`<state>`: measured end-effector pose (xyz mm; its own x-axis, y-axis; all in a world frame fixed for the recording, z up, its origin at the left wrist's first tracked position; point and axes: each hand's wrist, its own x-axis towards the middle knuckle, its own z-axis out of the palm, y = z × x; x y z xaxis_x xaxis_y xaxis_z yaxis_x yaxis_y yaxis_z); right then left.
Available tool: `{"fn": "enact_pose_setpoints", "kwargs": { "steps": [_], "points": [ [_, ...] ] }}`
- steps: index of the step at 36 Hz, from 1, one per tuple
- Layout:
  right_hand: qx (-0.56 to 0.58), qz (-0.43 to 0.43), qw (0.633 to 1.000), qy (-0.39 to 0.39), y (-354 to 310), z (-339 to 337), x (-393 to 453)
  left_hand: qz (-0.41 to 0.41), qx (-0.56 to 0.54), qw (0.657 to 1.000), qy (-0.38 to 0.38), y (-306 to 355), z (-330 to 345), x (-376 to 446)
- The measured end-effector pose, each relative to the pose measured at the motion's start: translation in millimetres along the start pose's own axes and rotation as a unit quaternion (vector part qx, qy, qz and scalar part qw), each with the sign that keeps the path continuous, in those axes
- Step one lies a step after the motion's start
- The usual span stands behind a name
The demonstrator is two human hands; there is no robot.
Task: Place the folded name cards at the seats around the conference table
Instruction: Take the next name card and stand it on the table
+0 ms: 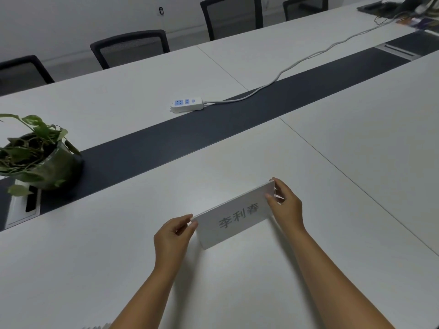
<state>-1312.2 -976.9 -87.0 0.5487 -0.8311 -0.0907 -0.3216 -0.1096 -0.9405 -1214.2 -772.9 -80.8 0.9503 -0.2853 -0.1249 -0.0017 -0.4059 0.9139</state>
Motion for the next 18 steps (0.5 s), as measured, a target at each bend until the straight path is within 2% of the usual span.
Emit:
{"fn": "enact_pose_setpoints", "kwargs": {
  "steps": [13,18],
  "points": [
    [0.007,0.023,1.000,-0.004,4.4,-6.1,-3.3,-0.009,-0.007,1.000,-0.022,1.9,2.4,-5.0],
    [-0.042,0.002,0.999,0.028,-2.5,-5.3,-15.9,-0.017,0.010,0.999,-0.037,13.9,-12.1,-15.9]
  ]
}}
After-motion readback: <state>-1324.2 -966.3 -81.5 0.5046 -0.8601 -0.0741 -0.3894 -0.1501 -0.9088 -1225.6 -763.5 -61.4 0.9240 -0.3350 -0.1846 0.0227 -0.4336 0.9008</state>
